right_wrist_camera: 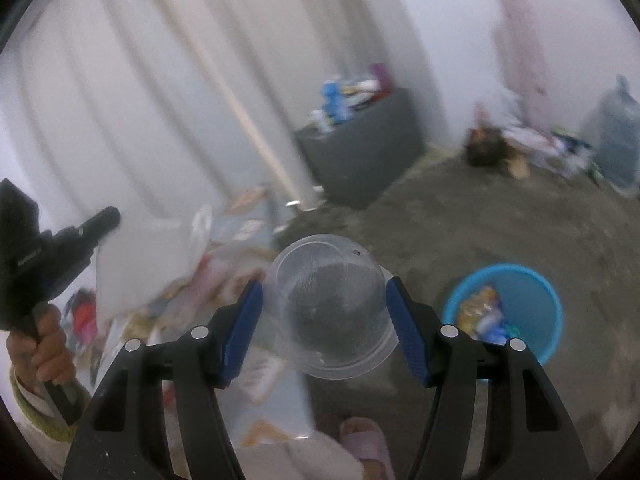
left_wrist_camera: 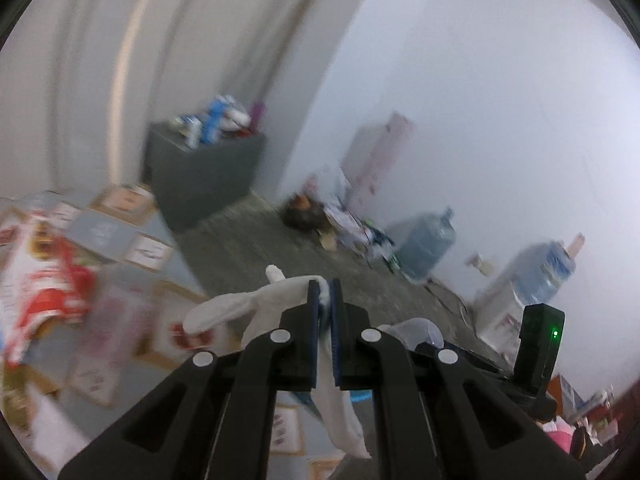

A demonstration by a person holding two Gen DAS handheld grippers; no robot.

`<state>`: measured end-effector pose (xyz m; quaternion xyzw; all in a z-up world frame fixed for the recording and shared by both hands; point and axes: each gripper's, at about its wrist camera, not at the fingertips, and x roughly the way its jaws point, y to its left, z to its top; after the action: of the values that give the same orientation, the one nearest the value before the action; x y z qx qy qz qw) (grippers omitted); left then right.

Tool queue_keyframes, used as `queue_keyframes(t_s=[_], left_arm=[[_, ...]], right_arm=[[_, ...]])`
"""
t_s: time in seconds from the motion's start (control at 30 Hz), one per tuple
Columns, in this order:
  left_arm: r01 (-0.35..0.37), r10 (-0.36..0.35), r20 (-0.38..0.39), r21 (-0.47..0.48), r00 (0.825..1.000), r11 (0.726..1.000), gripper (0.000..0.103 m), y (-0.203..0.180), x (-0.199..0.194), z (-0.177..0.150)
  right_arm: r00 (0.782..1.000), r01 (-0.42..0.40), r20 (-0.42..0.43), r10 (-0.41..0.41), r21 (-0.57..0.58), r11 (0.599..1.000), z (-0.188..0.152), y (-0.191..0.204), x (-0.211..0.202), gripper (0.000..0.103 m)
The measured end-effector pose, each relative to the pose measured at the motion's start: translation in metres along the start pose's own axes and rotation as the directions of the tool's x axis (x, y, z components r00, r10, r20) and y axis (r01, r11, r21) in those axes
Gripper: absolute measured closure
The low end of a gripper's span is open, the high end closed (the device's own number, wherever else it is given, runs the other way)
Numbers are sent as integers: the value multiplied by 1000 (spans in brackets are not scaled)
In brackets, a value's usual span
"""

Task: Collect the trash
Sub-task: 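Carry the tissue and cup over the wastebasket and open both grippers, then move both open grippers back from the wastebasket to the table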

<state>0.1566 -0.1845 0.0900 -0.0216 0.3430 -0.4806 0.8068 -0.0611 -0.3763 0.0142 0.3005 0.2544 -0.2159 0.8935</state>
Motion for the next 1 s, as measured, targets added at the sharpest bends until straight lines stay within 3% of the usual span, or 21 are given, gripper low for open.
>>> queue_keyframes(t_s=[0.1, 0.23, 0.43, 0.6, 0.63, 0.7, 0.83, 1.0], left_arm=[[33, -31, -83, 24, 996, 999, 98, -19, 50, 0], [57, -39, -227, 74, 973, 996, 98, -49, 130, -7], [80, -9, -389, 168, 921, 982, 98, -90, 236, -29], [105, -10, -480, 172, 877, 980, 97, -103, 295, -47], [106, -3, -503, 176, 864, 979, 95, -107, 309, -52], [109, 8, -536, 185, 844, 977, 70, -114, 327, -61], [110, 14, -530, 201, 848, 973, 61, -125, 334, -66], [109, 11, -493, 214, 870, 971, 56, -125, 318, -61]], right_arm=[[997, 73, -12, -73, 98, 992, 0, -42, 7, 43], [990, 140, -56, -130, 227, 964, -2, -94, 25, 43], [973, 225, -125, -192, 365, 903, -3, -152, 60, 43], [965, 259, -155, -211, 441, 859, -8, -192, 81, 41], [966, 254, -156, -205, 453, 854, -10, -196, 82, 40], [966, 252, -168, -194, 472, 845, -13, -209, 93, 32], [961, 274, -183, -209, 501, 821, -20, -218, 93, 31], [965, 261, -155, -212, 489, 832, -23, -209, 74, 31]])
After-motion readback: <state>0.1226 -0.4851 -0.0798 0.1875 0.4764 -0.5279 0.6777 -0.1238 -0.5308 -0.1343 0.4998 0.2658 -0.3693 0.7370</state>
